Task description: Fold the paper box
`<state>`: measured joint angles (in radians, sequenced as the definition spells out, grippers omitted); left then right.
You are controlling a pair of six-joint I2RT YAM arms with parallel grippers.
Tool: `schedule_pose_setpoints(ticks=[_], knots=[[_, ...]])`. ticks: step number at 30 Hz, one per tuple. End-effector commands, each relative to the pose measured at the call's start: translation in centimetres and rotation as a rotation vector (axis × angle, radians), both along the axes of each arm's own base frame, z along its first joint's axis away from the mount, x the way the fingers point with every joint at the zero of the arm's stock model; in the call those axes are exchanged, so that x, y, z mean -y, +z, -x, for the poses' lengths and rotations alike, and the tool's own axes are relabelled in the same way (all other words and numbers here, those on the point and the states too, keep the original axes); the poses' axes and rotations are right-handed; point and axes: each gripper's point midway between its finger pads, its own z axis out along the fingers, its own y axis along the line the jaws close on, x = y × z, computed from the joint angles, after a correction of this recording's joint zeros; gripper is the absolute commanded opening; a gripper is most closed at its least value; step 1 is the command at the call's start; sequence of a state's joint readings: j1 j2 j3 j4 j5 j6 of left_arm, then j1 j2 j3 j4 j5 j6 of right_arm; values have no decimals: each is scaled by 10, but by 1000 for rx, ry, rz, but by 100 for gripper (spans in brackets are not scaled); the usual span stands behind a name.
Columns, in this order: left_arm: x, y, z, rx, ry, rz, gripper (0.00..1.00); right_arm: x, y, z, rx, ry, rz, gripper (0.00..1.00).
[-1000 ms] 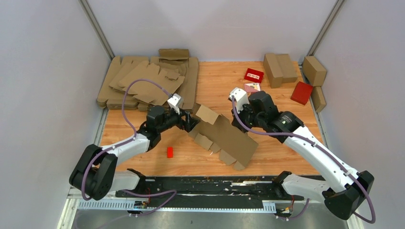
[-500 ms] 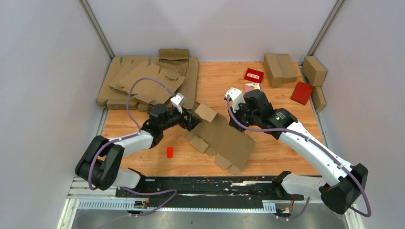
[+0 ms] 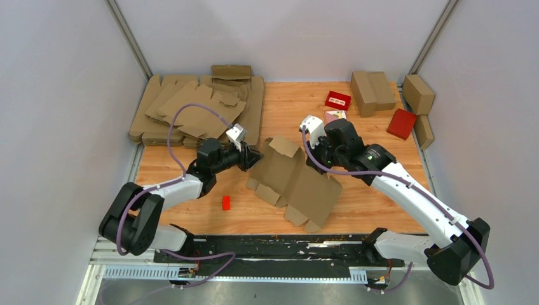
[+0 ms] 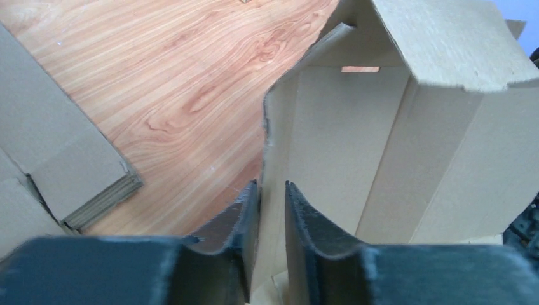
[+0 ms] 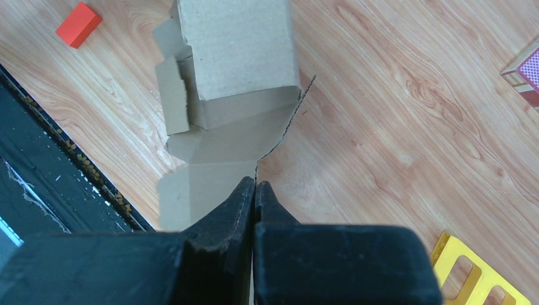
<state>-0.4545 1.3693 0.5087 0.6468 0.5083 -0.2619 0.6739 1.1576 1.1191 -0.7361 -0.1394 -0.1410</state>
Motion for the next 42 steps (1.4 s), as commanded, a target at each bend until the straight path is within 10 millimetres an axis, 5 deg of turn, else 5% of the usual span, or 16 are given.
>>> schedule_pose_setpoints(ticks=[1,5,10,18,23,27,31,35,42], knots=[[2,20,10,60,-43,43,22,-10,33,-14,112,-1,-71,0],[1,24,13,72,-44,49,1,-14,30,-14,95,7,-79,1],[0,26,15,81,-43,52,0,-9,23,-15,78,-22,-56,9],[-9,33,18,136,-3,56,0,7,11,-24,103,-119,-19,71],[-8,34,25,156,-30,73,0,2,17,-29,128,-80,-68,88],[-8,39,29,183,-38,83,0,0,11,-40,180,-95,-75,93],[-10,43,31,200,-37,90,0,22,17,-54,239,-247,-56,94],[-13,46,32,204,-12,106,0,31,39,-43,316,-289,-174,97],[-31,48,32,205,124,216,0,79,26,-12,285,-492,-201,100]])
